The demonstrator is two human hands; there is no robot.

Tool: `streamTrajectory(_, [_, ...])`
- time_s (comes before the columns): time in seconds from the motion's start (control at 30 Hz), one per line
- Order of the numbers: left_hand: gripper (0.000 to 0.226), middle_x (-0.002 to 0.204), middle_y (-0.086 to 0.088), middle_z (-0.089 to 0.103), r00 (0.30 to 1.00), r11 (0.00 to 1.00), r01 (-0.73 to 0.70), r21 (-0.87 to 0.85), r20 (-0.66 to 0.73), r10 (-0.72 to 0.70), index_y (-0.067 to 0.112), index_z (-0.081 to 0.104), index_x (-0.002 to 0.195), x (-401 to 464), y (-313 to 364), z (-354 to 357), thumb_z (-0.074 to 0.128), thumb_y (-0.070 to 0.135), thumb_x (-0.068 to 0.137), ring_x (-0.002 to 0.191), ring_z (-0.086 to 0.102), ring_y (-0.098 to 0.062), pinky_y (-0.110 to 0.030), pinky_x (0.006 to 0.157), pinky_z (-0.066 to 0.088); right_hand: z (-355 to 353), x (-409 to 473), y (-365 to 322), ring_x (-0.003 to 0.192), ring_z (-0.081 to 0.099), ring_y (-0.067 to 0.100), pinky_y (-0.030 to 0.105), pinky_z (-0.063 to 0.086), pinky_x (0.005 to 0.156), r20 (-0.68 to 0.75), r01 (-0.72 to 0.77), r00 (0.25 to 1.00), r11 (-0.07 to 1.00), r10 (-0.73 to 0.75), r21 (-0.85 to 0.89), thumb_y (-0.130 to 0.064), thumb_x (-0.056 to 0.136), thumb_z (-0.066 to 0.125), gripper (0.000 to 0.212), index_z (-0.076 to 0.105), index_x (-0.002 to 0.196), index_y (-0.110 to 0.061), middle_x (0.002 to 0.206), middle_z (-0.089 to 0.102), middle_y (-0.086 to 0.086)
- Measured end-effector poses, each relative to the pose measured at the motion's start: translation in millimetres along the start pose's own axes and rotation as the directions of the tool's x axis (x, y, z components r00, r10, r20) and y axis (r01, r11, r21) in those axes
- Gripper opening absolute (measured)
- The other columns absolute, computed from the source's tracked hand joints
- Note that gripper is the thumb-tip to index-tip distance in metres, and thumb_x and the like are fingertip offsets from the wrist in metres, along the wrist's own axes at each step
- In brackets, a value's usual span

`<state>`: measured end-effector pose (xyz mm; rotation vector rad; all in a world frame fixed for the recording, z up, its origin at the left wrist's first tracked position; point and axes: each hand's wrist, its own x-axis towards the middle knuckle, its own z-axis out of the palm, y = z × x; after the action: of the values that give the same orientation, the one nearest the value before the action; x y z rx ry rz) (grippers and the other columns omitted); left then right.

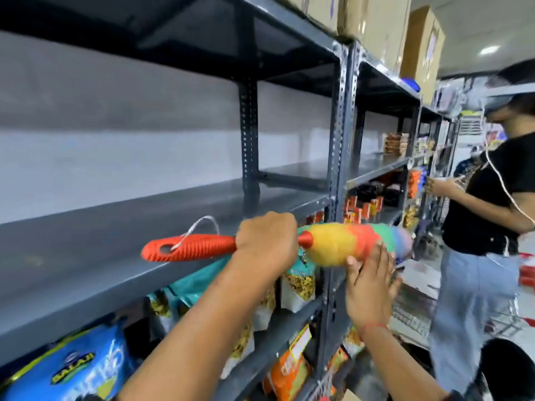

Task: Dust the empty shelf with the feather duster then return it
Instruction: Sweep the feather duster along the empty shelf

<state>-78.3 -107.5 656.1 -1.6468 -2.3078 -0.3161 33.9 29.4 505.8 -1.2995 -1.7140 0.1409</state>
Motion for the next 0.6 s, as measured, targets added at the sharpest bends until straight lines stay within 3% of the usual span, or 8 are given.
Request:
streamTrajectory(0.17, [0.027,0.108,-0.002,0.067,0.979,0.99,0.14,-0.023,-0.145,-0.142,0.038,0.061,0.114,-43.0,-51.5,-40.1,0.049,0.037,0.09,0.097,0.063,-0.029,-0.033,0.067,0.041,2.1,14.7,-48.9,0.139,0.008,0.028,0.055,0.005,0.109,-0.061,-0.014,0.998,0.983,0.026,0.18,-0.042,0.092,0.029,0.062,0.011,0.142,-0.009,0.152,0.017,0.014])
streamTrajectory(0.23, [0.029,0.114,-0.004,0.066,0.967,0.98,0.196,-0.02,-0.162,-0.196,0.04,0.059,0.117,-58.5,-70.4,-49.8,0.046,0.038,0.091,0.102,0.061,-0.03,-0.035,0.073,0.045,3.8,18.7,-68.9,0.139,0.01,0.029,0.055,0.006,0.109,-0.056,0.013,0.998,0.973,0.0,0.23,-0.041,0.092,0.029,0.061,0.013,0.142,-0.009,0.152,0.019,0.014])
streamTrajectory(0.4, [0.028,0.111,-0.004,0.067,0.901,0.914,0.405,0.028,-0.183,-0.394,0.043,0.06,0.116,-75.4,-99.9,-51.4,0.047,0.042,0.09,0.101,0.063,-0.029,-0.032,0.071,0.045,16.3,32.4,-120.7,0.138,0.014,0.032,0.056,0.011,0.108,-0.057,0.119,0.993,0.899,-0.104,0.421,-0.031,0.094,0.039,0.055,0.021,0.14,-0.008,0.149,0.025,0.016])
streamTrajectory(0.5, [0.029,0.112,0.0,0.068,0.89,0.897,0.431,0.096,-0.21,-0.405,0.041,0.061,0.114,-69.0,-104.7,-41.4,0.049,0.046,0.088,0.101,0.064,-0.025,-0.031,0.075,0.049,23.5,40.8,-149.6,0.135,0.022,0.036,0.059,0.018,0.107,-0.115,0.205,0.979,0.848,-0.17,0.488,-0.032,0.094,0.04,0.054,0.024,0.139,-0.006,0.146,0.03,0.021])
streamTrajectory(0.6, [0.025,0.11,0.0,0.069,0.912,0.912,0.402,0.079,-0.122,-0.391,0.044,0.062,0.11,-60.0,-109.0,-28.8,0.049,0.044,0.089,0.101,0.063,-0.025,-0.032,0.077,0.05,33.5,52.9,-170.0,0.135,0.022,0.036,0.06,0.016,0.106,-0.128,0.29,0.957,0.809,-0.262,0.511,-0.04,0.088,0.036,0.063,0.022,0.14,-0.008,0.146,0.03,0.019])
